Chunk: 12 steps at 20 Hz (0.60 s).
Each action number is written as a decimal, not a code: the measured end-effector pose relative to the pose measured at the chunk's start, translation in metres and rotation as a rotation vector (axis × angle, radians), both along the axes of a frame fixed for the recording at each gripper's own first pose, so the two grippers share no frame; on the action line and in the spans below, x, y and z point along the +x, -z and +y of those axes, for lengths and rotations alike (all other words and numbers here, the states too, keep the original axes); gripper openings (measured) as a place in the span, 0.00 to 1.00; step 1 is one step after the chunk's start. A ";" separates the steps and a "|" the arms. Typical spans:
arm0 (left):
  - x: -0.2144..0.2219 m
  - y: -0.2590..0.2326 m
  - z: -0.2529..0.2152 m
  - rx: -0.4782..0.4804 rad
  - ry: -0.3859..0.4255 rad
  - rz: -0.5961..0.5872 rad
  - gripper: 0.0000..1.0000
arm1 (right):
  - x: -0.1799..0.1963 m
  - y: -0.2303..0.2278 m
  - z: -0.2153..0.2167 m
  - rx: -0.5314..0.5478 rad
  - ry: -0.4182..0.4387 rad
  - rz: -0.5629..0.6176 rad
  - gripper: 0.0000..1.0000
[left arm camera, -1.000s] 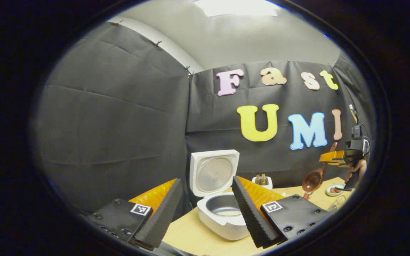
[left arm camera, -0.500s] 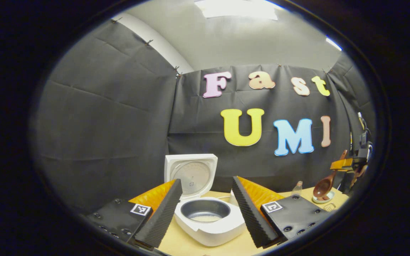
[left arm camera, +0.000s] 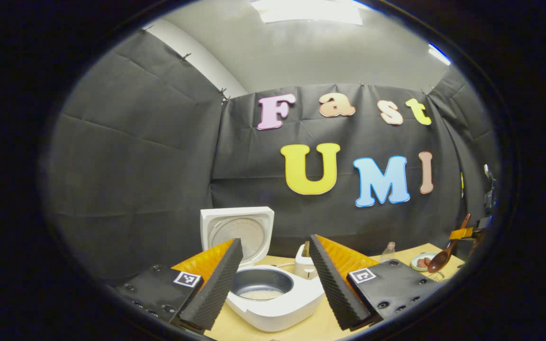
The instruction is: Close the left gripper, press the button to open the rice cooker; take a wooden spoon from the chopstick holder with the right hand, scoop a spoonful of rice and pour it into the rice cooker, then put the wooden spoon back into the chopstick holder.
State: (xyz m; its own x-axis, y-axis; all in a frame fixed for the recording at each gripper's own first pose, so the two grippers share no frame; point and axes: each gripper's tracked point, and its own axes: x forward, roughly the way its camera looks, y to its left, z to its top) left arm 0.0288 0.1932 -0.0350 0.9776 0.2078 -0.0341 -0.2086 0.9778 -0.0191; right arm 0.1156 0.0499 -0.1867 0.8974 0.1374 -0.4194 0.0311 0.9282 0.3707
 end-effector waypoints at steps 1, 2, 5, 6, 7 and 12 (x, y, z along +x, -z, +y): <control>0.001 0.001 -0.003 -0.006 0.004 0.002 0.95 | -0.002 0.006 -0.004 -0.006 0.005 0.013 0.10; 0.002 -0.001 -0.006 -0.009 0.009 0.000 0.98 | -0.003 0.012 -0.009 -0.010 0.012 0.025 0.10; 0.002 -0.002 -0.012 0.010 0.017 0.004 0.98 | -0.006 0.027 -0.026 -0.030 0.038 0.051 0.10; 0.004 -0.002 -0.013 0.017 0.020 0.005 1.00 | -0.007 0.031 -0.032 -0.045 0.049 0.053 0.10; 0.005 -0.002 -0.015 0.023 0.021 0.007 1.00 | -0.007 0.036 -0.037 -0.062 0.057 0.061 0.10; 0.008 0.000 -0.017 0.033 0.025 0.017 0.95 | -0.010 0.067 -0.039 -0.036 0.056 0.132 0.11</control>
